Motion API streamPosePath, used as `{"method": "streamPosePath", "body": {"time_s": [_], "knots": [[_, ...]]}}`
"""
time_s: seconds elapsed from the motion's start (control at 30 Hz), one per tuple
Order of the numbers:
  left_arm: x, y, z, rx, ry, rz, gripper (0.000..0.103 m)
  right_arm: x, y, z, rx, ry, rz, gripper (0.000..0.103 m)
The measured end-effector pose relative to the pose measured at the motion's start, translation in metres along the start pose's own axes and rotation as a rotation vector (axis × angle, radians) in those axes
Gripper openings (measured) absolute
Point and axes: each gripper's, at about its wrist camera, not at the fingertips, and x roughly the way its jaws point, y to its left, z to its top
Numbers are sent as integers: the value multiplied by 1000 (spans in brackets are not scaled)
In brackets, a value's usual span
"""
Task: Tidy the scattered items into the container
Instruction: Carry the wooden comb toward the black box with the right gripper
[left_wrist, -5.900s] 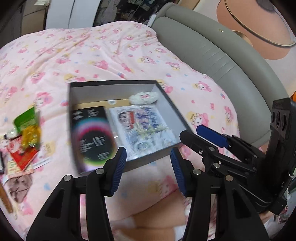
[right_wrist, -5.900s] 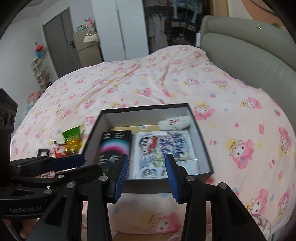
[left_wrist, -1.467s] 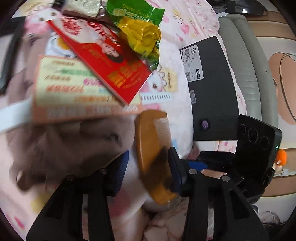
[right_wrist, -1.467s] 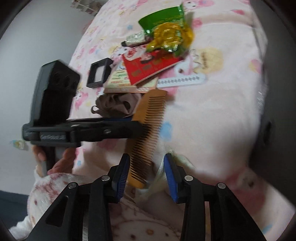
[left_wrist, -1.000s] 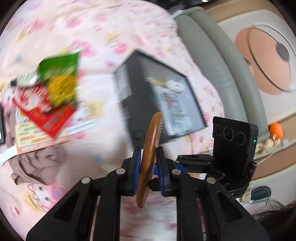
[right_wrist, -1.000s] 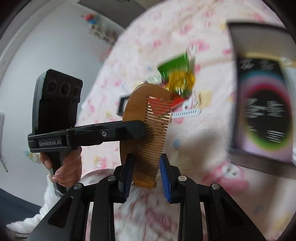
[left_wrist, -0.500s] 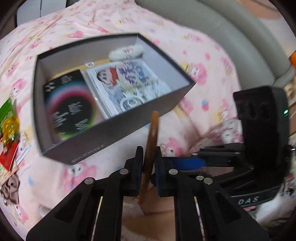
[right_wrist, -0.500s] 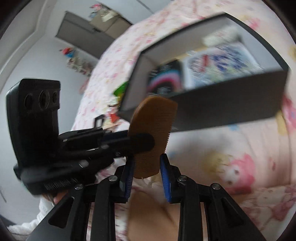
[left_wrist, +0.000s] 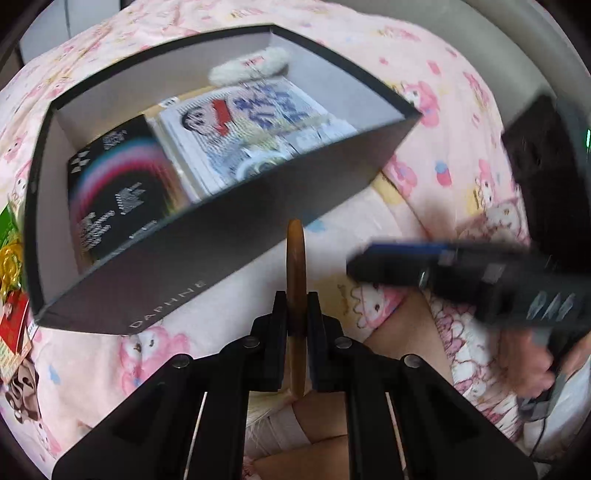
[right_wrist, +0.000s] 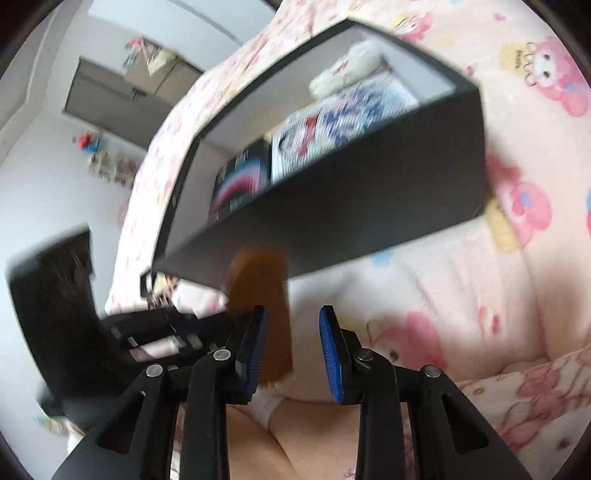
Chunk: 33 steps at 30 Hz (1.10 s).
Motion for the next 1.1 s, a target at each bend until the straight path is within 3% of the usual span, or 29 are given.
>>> {"method": "streamPosePath", "body": {"time_s": [0.4, 0.6, 0.7, 0.77, 0.9, 1.0, 1.1], "knots": [[14, -6, -2, 22, 55, 37, 8, 30, 23, 18, -46, 86, 11, 43], [17, -10, -3, 36, 68, 46, 8, 47, 18, 13, -80, 99, -77, 41], [18, -12, -6, 37, 85, 29, 18, 43, 9, 11, -47, 79, -58, 27], [25, -11, -8, 30, 125, 42, 37, 40, 4, 10, -39, 55, -113, 23], [39, -4, -16, -17, 221, 71, 38, 38, -5, 6, -11, 55, -148, 23], [32, -2, -20, -33, 207, 85, 38, 34, -4, -1, -33, 58, -183, 23], [21, 4, -23, -78, 163, 130, 46, 30, -8, -8, -34, 67, -164, 23]]}}
